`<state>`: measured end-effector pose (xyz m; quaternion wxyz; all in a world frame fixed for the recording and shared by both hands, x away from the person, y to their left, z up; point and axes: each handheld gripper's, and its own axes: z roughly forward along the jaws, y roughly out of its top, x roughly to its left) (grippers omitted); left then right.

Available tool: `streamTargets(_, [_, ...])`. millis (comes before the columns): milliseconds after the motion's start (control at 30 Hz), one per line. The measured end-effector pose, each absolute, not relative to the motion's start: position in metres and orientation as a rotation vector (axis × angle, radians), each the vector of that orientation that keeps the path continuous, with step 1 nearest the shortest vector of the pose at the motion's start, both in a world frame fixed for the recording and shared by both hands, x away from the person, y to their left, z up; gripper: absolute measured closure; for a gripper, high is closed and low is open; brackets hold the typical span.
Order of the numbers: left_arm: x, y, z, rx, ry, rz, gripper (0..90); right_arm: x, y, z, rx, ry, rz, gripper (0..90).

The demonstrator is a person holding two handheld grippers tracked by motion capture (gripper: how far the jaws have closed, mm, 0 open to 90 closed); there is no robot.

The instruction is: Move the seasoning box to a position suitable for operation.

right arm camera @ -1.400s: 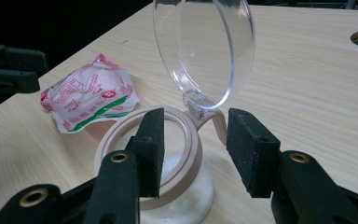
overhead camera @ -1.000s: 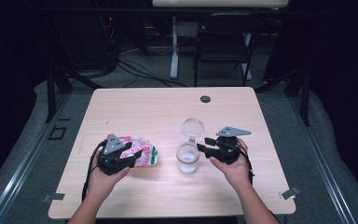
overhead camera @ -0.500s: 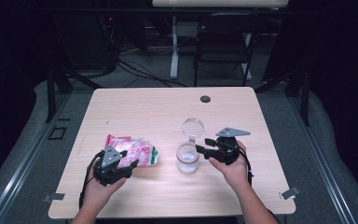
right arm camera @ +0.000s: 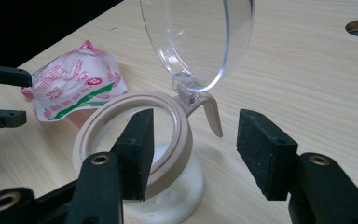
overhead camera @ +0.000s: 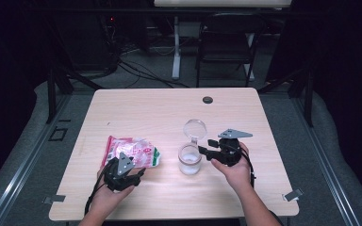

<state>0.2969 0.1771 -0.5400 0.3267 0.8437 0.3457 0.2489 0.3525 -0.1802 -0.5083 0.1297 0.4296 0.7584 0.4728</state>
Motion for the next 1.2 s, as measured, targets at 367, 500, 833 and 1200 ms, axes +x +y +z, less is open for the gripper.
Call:
streamTargets(367, [0.296, 0.163, -0.552, 2.289, 0.85, 0.76, 36.3, 0.353, -0.179, -0.51, 1.25, 2.208, 1.369, 46.3])
streamTargets(500, [0.298, 0.159, -0.555, 2.3, 0.841, 0.789, 36.4, 0.353, -0.179, -0.511, 1.252, 2.205, 1.37, 46.2])
streamTargets(833, [0.305, 0.159, -0.565, 2.343, 0.871, 0.861, 40.0, 0.353, -0.178, -0.512, 1.25, 2.211, 1.37, 46.1])
streamTargets(1200, [0.32, 0.156, -0.575, 2.384, 0.869, 1.016, 40.1, 0.354, -0.179, -0.513, 1.258, 2.205, 1.379, 45.9])
